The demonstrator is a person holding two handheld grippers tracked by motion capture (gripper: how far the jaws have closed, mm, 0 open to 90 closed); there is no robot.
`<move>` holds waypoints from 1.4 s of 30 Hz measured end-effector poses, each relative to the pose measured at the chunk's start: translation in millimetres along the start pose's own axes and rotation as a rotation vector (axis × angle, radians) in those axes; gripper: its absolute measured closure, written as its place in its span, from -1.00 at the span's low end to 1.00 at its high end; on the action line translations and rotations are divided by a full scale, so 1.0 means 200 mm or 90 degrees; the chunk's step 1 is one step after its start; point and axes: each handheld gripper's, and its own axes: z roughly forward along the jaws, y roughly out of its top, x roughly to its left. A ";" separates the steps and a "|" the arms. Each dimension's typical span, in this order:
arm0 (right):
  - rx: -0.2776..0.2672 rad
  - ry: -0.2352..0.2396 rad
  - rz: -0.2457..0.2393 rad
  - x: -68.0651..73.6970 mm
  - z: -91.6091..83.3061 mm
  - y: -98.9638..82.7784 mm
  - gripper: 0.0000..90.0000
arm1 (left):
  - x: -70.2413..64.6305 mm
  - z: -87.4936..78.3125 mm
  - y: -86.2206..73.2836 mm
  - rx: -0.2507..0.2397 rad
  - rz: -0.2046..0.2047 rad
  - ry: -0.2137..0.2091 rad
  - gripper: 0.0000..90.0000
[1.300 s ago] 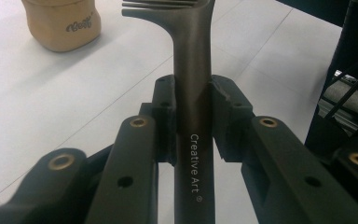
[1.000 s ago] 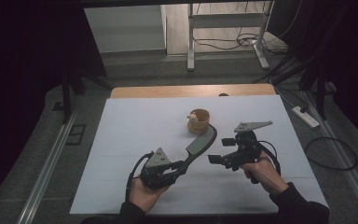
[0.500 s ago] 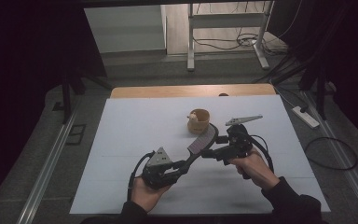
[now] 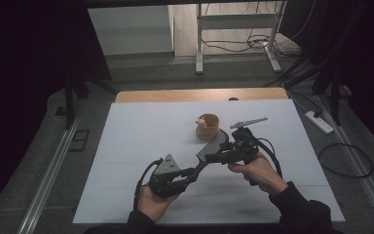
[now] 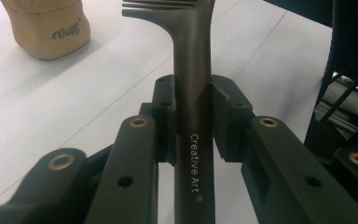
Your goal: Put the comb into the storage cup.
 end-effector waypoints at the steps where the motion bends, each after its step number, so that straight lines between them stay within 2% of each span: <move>1: -0.003 0.003 0.004 0.00 0.00 0.00 -0.83 | 0.00 0.00 0.00 0.000 0.000 0.002 0.60; 7: -0.017 0.027 0.018 -0.02 -0.02 -0.01 -0.25 | 0.00 0.00 -0.01 0.002 -0.001 0.013 0.60; 15: -0.025 0.053 0.042 -0.05 -0.03 -0.02 0.22 | 0.00 0.01 -0.02 -0.001 0.002 0.025 0.60; 29: -0.041 0.094 0.088 -0.10 -0.04 -0.03 0.69 | -0.01 0.03 -0.03 -0.004 0.016 0.035 0.60; 31: -0.047 0.110 0.093 -0.11 -0.04 -0.03 0.73 | 0.00 0.03 -0.03 -0.003 0.013 0.030 0.60; 36: -0.051 0.155 0.113 -0.12 -0.03 -0.04 0.85 | -0.01 0.04 -0.03 0.011 0.026 0.036 0.59; 42: -0.049 0.149 0.093 -0.10 -0.03 -0.04 0.86 | 0.00 0.05 -0.03 0.020 0.027 0.032 0.57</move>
